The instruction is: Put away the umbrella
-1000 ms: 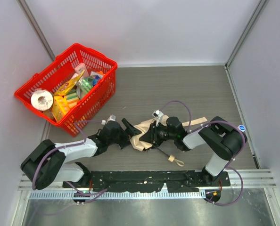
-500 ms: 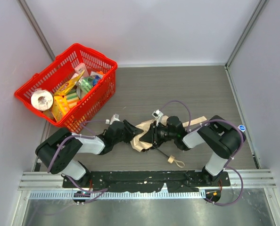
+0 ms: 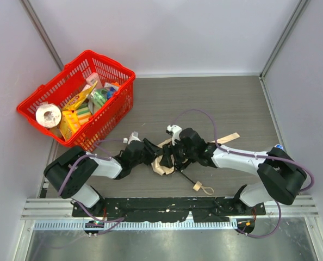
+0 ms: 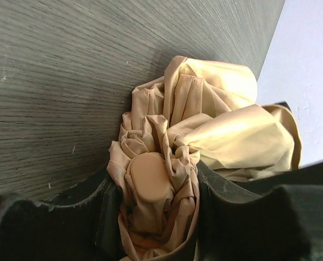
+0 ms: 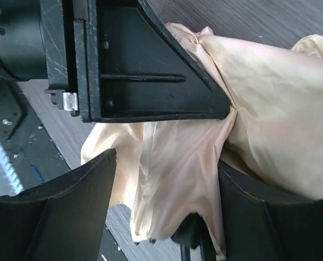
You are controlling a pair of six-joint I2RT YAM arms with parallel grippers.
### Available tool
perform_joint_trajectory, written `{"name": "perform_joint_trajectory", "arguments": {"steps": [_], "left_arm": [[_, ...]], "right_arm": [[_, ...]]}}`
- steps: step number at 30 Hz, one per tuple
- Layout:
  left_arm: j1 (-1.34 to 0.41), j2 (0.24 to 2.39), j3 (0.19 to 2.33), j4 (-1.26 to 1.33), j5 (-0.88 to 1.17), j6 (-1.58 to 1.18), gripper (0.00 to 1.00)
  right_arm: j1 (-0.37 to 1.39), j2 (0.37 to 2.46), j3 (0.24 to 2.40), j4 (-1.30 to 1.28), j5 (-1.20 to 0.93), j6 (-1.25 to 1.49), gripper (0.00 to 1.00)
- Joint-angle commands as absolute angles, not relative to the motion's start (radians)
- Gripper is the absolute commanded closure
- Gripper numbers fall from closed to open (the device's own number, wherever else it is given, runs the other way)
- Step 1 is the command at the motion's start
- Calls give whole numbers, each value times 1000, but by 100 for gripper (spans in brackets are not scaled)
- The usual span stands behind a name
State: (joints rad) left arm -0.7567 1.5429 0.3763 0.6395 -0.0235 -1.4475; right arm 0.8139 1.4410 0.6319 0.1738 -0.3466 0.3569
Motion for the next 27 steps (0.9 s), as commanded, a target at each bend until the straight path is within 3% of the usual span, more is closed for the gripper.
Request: {"name": "perform_joint_trajectory", "arguments": {"steps": [1, 9, 13, 19, 22, 27], "left_arm": [[-758, 1534, 377, 597, -26, -1427, 100], [-758, 1505, 413, 471, -20, -1459, 100], [-758, 1506, 422, 449, -14, -1462, 100], [-758, 1509, 419, 469, -8, -1466, 100], [-758, 1506, 410, 479, -8, -1477, 100], [-759, 1493, 414, 430, -8, -1500, 100]], "right_arm": [[903, 1358, 820, -301, -86, 238, 30], [1137, 1407, 1076, -532, 421, 198, 30], [1201, 1460, 1169, -617, 547, 193, 31], [1206, 1439, 1120, -445, 411, 118, 31], [1166, 1445, 1052, -332, 310, 81, 36], [1163, 1520, 1022, -318, 271, 23, 36]]}}
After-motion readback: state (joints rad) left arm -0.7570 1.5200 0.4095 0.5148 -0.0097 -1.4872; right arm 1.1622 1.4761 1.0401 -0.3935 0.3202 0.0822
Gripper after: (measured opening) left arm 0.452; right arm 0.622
